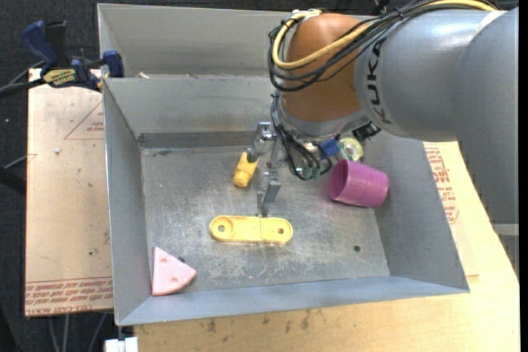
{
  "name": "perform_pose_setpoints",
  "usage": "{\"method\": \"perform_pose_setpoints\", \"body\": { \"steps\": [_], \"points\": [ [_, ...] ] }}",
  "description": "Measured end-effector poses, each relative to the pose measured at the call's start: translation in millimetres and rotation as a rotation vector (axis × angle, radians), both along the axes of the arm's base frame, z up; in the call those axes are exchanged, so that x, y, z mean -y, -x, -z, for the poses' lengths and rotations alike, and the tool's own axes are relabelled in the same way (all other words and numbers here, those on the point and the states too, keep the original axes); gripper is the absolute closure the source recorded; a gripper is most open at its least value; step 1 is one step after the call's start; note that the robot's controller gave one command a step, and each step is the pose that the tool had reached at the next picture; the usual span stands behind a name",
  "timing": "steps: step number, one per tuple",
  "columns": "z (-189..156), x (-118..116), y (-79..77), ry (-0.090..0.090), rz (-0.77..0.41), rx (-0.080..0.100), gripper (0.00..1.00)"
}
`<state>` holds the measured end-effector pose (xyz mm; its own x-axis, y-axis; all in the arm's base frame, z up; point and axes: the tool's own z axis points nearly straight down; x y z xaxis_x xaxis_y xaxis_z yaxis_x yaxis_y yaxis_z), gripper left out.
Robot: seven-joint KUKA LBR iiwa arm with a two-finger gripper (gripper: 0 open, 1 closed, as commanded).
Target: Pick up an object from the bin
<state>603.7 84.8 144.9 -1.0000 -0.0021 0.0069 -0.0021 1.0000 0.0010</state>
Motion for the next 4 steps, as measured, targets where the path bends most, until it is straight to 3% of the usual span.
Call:
{"method": "perform_pose_setpoints", "body": {
  "steps": [1,2,3,4],
  "points": [
    [-4,0,-2.0,-0.001,0.002,0.008,0.0],
    [27,-17,42.7,0.0,-0.062,0.011,0.0],
    [69,-5,37.1,-0.004,-0.154,0.023,1.0],
    [69,-5,37.1,-0.004,-0.154,0.023,1.0]
  ]
}}
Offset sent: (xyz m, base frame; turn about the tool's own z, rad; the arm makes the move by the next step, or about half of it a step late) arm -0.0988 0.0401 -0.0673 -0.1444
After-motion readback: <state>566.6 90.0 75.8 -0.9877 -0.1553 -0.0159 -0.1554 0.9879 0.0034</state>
